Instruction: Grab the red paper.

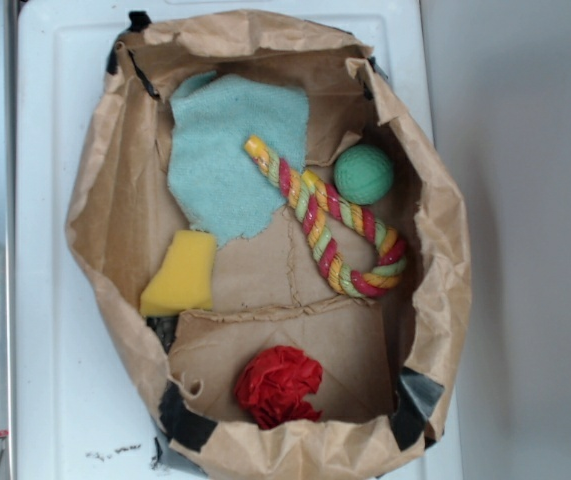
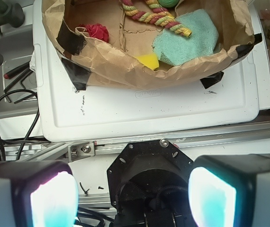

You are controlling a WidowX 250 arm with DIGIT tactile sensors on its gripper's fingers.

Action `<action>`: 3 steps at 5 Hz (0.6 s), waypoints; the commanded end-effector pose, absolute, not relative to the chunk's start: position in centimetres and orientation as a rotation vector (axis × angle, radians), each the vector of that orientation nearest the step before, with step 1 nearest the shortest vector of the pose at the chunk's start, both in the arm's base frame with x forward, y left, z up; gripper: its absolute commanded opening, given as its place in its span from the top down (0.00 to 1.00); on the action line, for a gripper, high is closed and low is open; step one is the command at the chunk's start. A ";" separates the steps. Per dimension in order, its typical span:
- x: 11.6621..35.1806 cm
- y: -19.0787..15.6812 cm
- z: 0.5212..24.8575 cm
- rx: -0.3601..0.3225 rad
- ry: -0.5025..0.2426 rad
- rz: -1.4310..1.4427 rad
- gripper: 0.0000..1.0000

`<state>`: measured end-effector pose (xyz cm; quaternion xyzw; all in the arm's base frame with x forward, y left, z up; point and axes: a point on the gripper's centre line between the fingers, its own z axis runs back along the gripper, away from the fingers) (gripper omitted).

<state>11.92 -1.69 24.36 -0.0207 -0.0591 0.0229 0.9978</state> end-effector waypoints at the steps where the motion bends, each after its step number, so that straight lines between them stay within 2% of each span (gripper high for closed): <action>1: 11.9 -1.7 24.4 -0.041 -0.118 0.046 0.00; 3: 21.6 0.6 21.6 0.048 -0.205 0.027 0.00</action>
